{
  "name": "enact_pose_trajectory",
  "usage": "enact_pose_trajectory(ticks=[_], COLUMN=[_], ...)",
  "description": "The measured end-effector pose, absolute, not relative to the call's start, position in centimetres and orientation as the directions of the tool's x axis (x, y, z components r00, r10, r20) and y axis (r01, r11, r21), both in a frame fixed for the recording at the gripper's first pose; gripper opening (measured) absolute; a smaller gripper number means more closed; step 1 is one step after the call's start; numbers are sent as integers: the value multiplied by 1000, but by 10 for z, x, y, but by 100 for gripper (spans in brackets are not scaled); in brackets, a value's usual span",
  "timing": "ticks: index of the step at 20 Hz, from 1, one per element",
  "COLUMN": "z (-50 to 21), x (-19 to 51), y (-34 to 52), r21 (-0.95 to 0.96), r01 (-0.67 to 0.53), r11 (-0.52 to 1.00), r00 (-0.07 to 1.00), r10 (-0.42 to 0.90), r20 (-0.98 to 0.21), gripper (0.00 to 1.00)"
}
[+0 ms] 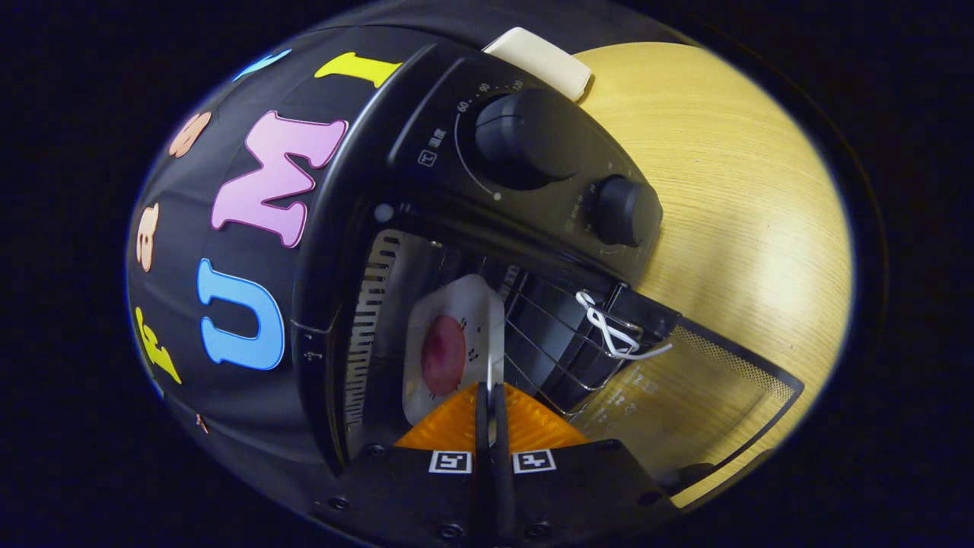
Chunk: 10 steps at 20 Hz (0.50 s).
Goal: Open the toaster oven, put the food inside, and close the toaster oven door.
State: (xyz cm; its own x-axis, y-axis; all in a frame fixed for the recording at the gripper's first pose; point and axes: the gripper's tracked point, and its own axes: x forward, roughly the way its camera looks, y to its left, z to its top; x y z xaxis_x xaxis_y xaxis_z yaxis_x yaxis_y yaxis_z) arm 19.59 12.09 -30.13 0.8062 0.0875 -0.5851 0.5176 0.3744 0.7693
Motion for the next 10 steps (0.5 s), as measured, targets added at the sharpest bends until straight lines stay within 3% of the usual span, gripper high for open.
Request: enact_pose_trajectory(ticks=[7, 9, 10], z=[-293, -288, -284], x=[198, 191, 186], y=[131, 144, 149], r21=[791, 800, 805], r01=[475, 444, 426], r11=[385, 403, 414], r00=[824, 820, 821], r10=[122, 177, 198], r20=[-554, -545, -536], gripper=[15, 34, 59])
